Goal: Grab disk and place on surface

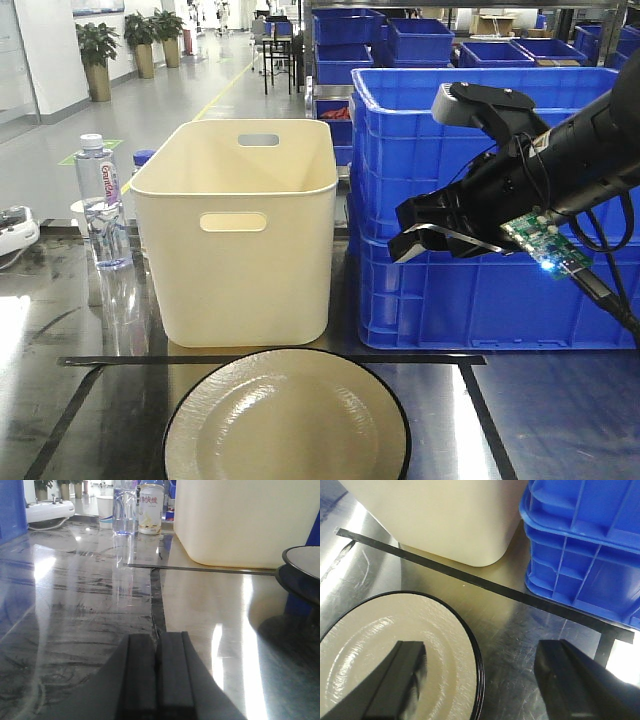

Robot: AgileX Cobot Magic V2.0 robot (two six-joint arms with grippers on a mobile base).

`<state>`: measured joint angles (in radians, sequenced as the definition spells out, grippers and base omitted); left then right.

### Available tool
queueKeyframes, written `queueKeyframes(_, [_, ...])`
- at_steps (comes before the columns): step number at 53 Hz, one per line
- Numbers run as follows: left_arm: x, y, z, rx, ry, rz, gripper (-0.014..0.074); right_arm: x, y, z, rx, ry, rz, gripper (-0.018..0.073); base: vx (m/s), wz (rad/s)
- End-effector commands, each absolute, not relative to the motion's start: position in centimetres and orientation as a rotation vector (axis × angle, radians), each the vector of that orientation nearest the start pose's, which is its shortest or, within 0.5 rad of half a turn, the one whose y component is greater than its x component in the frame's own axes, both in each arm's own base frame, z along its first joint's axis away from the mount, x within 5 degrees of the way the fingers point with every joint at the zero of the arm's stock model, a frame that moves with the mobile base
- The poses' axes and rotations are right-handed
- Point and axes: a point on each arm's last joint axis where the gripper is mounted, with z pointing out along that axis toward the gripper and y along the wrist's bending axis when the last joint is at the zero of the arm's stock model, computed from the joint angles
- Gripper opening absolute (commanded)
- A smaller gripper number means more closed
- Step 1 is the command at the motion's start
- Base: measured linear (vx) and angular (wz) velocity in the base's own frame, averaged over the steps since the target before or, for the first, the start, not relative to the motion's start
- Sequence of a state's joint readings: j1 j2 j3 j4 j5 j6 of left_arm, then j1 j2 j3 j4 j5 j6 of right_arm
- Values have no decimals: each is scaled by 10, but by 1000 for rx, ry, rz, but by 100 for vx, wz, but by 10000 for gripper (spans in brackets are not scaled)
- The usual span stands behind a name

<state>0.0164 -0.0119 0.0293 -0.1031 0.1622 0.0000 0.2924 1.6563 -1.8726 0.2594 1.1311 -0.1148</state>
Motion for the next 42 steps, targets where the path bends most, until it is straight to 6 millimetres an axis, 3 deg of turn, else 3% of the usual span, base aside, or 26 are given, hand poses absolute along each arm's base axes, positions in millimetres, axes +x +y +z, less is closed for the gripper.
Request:
queueKeyframes(1, [56, 0, 203, -90, 1560, -77, -8, 323, 119, 462, -438, 2214, 432, 522, 0, 0])
queueKeyframes(17, [56, 0, 203, -90, 1560, -77, -8, 323, 118, 464, -434, 2198, 418, 518, 0, 0])
queueKeyframes(25, [56, 0, 203, -90, 1560, -77, -8, 308, 111, 466, -397, 2131, 412, 438, 0, 0])
queueKeyframes(32, [56, 0, 203, -90, 1560, -77, -8, 270, 94, 451, -310, 2041, 374, 302, 0, 0])
queueKeyframes(42, [56, 0, 203, -90, 1560, -77, -8, 187, 60, 408, -337, 2001, 216, 84, 0, 0])
